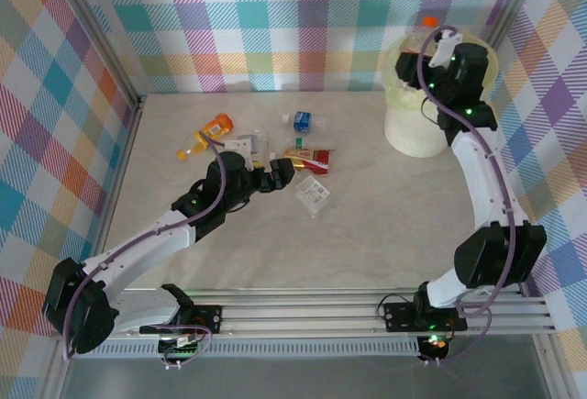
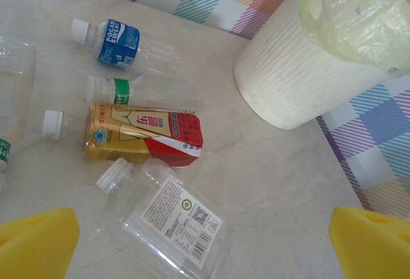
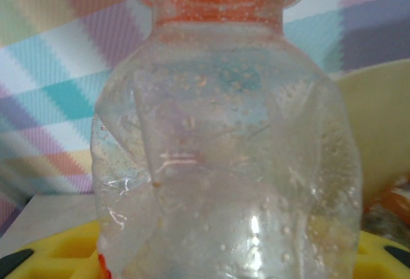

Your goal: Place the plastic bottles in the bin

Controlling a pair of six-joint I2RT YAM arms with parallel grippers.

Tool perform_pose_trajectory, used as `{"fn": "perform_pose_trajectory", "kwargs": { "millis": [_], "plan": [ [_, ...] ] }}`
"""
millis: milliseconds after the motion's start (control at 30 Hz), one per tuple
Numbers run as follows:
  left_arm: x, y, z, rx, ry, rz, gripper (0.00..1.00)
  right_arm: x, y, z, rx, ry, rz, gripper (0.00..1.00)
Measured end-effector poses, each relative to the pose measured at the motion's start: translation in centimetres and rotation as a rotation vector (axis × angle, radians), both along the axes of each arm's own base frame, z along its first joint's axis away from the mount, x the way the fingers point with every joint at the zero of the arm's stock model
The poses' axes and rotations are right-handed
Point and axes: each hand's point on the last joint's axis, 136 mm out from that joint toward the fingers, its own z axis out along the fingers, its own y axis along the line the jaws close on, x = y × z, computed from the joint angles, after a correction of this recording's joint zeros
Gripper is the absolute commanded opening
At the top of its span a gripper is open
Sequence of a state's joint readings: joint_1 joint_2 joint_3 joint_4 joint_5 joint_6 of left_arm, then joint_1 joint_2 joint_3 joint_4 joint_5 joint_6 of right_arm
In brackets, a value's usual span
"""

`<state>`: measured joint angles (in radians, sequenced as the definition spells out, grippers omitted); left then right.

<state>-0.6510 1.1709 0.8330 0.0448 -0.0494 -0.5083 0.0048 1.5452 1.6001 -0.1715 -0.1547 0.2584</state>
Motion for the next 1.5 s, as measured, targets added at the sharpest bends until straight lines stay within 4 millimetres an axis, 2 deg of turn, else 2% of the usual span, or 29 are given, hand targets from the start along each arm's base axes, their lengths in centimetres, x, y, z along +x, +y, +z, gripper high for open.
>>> {"fn": "perform_pose_trajectory", "kwargs": {
  "millis": [233,400,533,700,867,1100,1300,1500],
  "plan": [
    [-0.1,0.5,-0.7,0.02,0.015,0.019,1.0,3.9,-6.8,-1.9,0.143,0.076,-0.208,0.34],
    [-0.3,0.9,-0.8,0.023,0.016,0.031,1.0,5.9,-10.0,-2.1,0.22,0.083,-0.332,0.38],
    [-0.5,1.3,-0.7,0.024,0.015,0.043,1.0,7.8,-12.0,-2.4,0.186,0.073,-0.407,0.41],
    [-0.9,2.1,-0.6,0.025,0.005,0.063,1.0,9.6,-13.9,-4.1,0.035,0.097,-0.47,0.44],
    [-1.0,2.8,-0.6,0.024,0.001,0.098,1.0,10.0,-15.1,-5.9,-0.121,0.143,-0.498,0.5],
    [-0.8,3.6,-1.1,0.045,0.014,0.141,1.0,9.9,-16.2,-6.2,-0.255,0.177,-0.521,0.75],
    [-0.8,4.0,-1.3,0.046,0.025,0.164,1.0,9.5,-16.2,-7.0,-0.282,0.215,-0.514,0.81],
    [-0.7,4.3,-1.5,0.053,0.032,0.185,1.0,9.5,-15.7,-7.2,-0.274,0.22,-0.486,0.84]
  ]
}}
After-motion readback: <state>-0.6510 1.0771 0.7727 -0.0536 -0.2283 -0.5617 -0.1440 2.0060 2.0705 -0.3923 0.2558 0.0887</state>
